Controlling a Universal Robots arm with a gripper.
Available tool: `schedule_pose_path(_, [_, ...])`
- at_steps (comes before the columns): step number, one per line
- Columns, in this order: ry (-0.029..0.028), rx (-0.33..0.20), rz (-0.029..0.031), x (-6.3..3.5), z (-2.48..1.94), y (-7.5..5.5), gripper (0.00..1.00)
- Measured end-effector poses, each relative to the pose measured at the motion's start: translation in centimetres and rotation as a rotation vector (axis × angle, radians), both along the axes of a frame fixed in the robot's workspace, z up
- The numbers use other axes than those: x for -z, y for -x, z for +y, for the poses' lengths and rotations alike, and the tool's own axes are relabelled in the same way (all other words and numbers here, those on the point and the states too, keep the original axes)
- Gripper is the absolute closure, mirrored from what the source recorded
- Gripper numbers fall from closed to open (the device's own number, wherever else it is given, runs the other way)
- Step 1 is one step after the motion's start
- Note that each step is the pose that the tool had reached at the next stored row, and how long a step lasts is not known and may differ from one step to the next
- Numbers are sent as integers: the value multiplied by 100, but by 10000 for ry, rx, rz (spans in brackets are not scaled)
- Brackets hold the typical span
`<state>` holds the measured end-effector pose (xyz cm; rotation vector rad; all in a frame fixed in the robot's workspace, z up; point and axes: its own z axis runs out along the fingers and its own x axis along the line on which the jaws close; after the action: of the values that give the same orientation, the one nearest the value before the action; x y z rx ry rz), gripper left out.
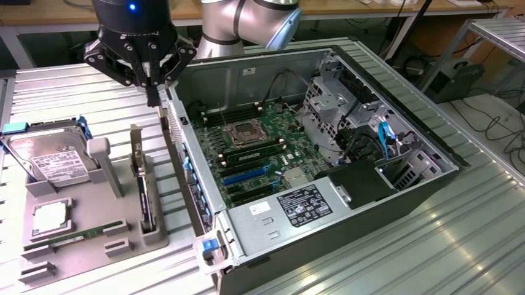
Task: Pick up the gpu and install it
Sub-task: 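Reach for the gpu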
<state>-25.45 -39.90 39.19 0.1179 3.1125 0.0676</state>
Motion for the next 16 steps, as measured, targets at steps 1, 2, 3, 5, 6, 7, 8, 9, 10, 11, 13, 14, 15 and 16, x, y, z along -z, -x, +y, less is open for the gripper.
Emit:
schedule_pose_path(1, [0,0,0,0,0,8,89])
schedule_pose_path(2, [-1,0,-1,0,0,16,89])
schedule_pose_path(3, [0,0,-1,0,0,23,89])
schedule_pose_path(5, [-1,0,0,0,0,40,89])
schedule_pose_path(6, [-1,0,0,0,0,50,89])
schedule_pose_path(7, [-1,0,-1,0,0,59,89])
schedule_pose_path(8, [0,0,0,0,0,68,89])
schedule_pose_path(9, [0,1,0,0,0,72,89])
schedule_pose_path(10, [-1,0,0,0,0,74,89])
schedule_pose_path(11, [0,-1,0,0,0,74,89])
schedule_pose_path(13, [0,-1,0,0,0,75,89])
schedule_pose_path(14, [0,0,0,0,0,76,89])
schedule_pose_path(15, [-1,1,0,0,-1,76,89])
schedule_pose_path(16, [0,2,0,0,-4,77,89])
